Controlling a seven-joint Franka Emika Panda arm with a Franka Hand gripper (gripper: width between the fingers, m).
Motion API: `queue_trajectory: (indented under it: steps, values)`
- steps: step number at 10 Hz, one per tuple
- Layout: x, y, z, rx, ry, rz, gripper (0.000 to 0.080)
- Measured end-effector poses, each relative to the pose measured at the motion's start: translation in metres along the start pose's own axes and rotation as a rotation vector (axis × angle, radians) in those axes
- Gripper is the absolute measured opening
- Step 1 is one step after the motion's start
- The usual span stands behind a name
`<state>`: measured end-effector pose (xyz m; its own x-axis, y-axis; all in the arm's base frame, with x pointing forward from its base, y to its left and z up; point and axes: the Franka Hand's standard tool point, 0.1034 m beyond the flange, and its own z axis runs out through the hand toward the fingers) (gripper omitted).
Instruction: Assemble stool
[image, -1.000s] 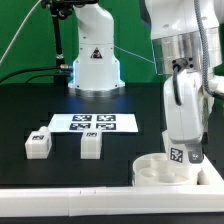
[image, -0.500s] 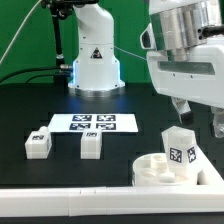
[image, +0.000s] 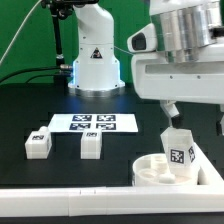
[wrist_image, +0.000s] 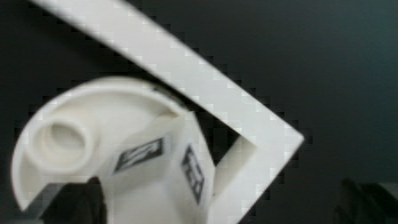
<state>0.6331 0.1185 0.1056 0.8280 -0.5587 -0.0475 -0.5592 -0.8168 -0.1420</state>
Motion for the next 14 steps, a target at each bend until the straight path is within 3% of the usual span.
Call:
queue_trajectory:
  steps: [1,3,7,10,12,14]
  values:
    - [0.003,0.0,-0.003,-0.015,-0.002,-0.212,0.0649]
    - [0.0,0.002,0.003,-0.019,-0.013,-0.446,0.0649]
    - [0.003,0.005,0.003,-0.03,-0.011,-0.715,0.0649]
    - [0.006,0.014,0.012,-0.083,-0.009,-1.253,0.0649]
    - [0.006,0.016,0.024,-0.108,-0.007,-1.333,0.0649]
    - [0.006,0.013,0.03,-0.107,0.011,-1.286,0.0649]
